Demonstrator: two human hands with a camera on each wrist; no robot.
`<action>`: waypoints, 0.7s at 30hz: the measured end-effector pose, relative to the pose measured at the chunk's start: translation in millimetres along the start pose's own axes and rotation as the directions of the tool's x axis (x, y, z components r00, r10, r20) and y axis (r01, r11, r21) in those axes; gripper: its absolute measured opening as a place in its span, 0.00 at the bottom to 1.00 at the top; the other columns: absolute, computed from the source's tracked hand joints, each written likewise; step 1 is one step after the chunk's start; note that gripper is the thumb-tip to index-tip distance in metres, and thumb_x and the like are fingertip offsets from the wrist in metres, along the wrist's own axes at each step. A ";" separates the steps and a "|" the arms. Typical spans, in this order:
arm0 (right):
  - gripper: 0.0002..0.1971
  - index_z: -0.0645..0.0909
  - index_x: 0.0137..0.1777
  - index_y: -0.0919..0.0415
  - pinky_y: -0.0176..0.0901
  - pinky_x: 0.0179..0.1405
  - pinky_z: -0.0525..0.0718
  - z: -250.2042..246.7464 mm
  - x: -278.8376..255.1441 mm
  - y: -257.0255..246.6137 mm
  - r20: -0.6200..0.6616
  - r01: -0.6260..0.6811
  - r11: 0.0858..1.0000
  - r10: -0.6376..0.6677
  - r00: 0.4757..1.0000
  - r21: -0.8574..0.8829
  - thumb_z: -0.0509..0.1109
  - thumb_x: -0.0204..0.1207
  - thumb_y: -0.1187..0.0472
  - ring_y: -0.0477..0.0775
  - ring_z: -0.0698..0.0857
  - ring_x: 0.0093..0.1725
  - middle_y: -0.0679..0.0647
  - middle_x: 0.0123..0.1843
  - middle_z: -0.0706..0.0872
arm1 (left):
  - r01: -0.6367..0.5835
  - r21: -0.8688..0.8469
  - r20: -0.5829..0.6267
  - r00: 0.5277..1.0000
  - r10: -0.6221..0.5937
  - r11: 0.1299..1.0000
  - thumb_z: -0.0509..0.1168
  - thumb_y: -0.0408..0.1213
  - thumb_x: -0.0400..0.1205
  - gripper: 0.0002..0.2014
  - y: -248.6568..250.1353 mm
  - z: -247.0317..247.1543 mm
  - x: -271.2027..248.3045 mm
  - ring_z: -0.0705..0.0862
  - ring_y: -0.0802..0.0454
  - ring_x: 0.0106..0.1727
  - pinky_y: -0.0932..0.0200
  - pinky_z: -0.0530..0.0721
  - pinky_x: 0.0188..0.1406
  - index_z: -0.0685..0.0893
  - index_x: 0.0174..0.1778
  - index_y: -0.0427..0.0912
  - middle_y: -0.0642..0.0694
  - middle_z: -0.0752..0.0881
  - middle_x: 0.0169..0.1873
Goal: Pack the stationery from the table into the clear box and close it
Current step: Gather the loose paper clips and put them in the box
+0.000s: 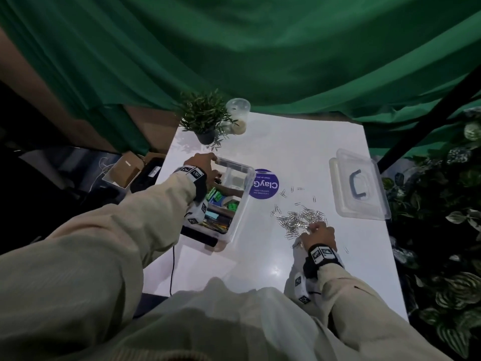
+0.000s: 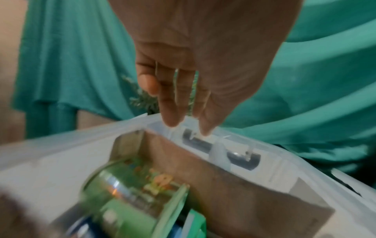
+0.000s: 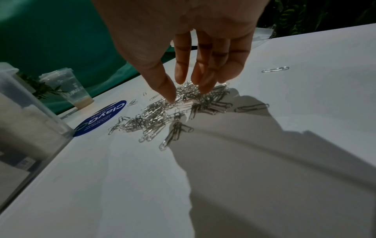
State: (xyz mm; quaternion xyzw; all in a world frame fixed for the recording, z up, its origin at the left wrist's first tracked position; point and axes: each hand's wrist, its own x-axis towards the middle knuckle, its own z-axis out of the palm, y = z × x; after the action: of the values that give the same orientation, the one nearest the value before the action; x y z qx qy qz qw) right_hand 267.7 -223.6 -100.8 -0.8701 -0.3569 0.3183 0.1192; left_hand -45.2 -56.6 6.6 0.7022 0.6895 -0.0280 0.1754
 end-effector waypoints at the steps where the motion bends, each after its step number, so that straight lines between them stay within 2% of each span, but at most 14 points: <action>1: 0.09 0.76 0.47 0.51 0.47 0.48 0.79 -1.1 0.9 2.2 -0.008 0.001 1.000 -0.001 1.000 0.008 0.71 0.69 0.61 0.61 0.81 0.50 0.53 0.53 0.70 | -0.024 0.087 -0.028 0.999 0.027 0.996 0.66 0.44 0.80 0.18 8.4 -2.7 -1.8 0.83 0.42 0.60 0.51 0.81 0.57 0.79 0.67 0.53 0.44 0.85 0.60; 3: 0.09 0.77 0.46 0.51 0.49 0.50 0.80 -2.7 3.6 11.4 -0.028 -0.005 1.000 0.006 1.000 0.025 0.70 0.69 0.63 0.61 0.81 0.56 0.56 0.58 0.74 | -0.111 0.180 -0.087 0.988 0.128 0.977 0.62 0.41 0.81 0.16 32.7 -6.4 -5.0 0.82 0.42 0.62 0.51 0.79 0.58 0.80 0.65 0.51 0.45 0.84 0.61; 5: 0.10 0.80 0.51 0.53 0.47 0.47 0.76 -6.0 5.2 23.8 -0.063 -0.036 0.999 0.038 0.997 0.024 0.70 0.71 0.64 0.62 0.78 0.60 0.58 0.59 0.74 | -0.224 0.171 -0.099 0.965 0.243 0.959 0.61 0.41 0.81 0.14 63.9 -3.5 -10.3 0.82 0.43 0.60 0.52 0.79 0.56 0.82 0.61 0.50 0.46 0.84 0.60; 8: 0.13 0.78 0.56 0.58 0.49 0.52 0.77 -14.0 4.0 42.5 -0.124 -0.095 0.995 0.099 0.987 0.039 0.69 0.71 0.67 0.61 0.76 0.64 0.60 0.61 0.74 | -0.414 0.072 -0.040 0.908 0.417 0.908 0.61 0.43 0.81 0.10 115.3 18.9 -22.3 0.84 0.44 0.54 0.53 0.81 0.50 0.84 0.55 0.51 0.47 0.86 0.54; 10: 0.17 0.74 0.60 0.59 0.50 0.51 0.75 -20.9 3.3 53.5 -0.160 -0.167 0.985 0.173 0.972 0.049 0.68 0.72 0.67 0.61 0.74 0.66 0.60 0.63 0.73 | -0.490 0.006 0.030 0.871 0.490 0.871 0.61 0.43 0.81 0.10 145.8 45.1 -27.9 0.84 0.46 0.54 0.54 0.82 0.51 0.84 0.55 0.52 0.49 0.86 0.51; 12: 0.21 0.69 0.65 0.61 0.54 0.57 0.75 -29.4 5.4 61.7 -0.162 -0.257 0.965 0.263 0.951 0.059 0.67 0.73 0.66 0.62 0.71 0.68 0.61 0.66 0.70 | -0.502 -0.031 0.116 0.857 0.502 0.864 0.61 0.42 0.81 0.12 169.0 74.3 -25.2 0.83 0.46 0.58 0.51 0.82 0.56 0.82 0.60 0.51 0.48 0.84 0.55; 15: 0.24 0.67 0.68 0.62 0.55 0.62 0.76 -36.5 9.2 67.9 -0.124 -0.306 0.952 0.301 0.946 -0.027 0.68 0.73 0.64 0.62 0.68 0.70 0.63 0.68 0.67 | -0.437 0.049 0.237 0.878 0.415 0.898 0.60 0.41 0.85 0.18 187.2 108.5 -9.2 0.79 0.42 0.66 0.47 0.79 0.64 0.75 0.71 0.51 0.44 0.77 0.67; 19: 0.24 0.71 0.66 0.62 0.49 0.59 0.79 -27.1 12.2 57.5 -0.034 -0.138 0.980 0.135 0.990 -0.141 0.70 0.70 0.66 0.62 0.71 0.68 0.62 0.66 0.70 | -0.474 0.257 0.378 0.851 0.364 0.842 0.56 0.40 0.84 0.22 190.9 139.9 20.4 0.74 0.37 0.71 0.43 0.77 0.68 0.68 0.76 0.48 0.43 0.70 0.72; 21: 0.25 0.72 0.68 0.63 0.47 0.57 0.77 -22.8 11.9 46.6 0.032 -0.060 0.989 0.065 0.997 -0.132 0.69 0.69 0.68 0.63 0.71 0.68 0.63 0.67 0.70 | -0.466 0.293 0.421 0.847 0.325 0.835 0.61 0.36 0.80 0.26 192.4 145.2 23.0 0.72 0.33 0.72 0.39 0.77 0.67 0.67 0.76 0.45 0.41 0.65 0.75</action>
State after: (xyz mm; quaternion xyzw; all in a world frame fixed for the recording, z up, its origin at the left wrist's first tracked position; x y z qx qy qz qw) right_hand 314.2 -248.2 -109.1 -0.8809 -0.3519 0.3133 0.0453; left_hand 173.5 -73.5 -95.9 0.8349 0.4640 -0.2508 0.1576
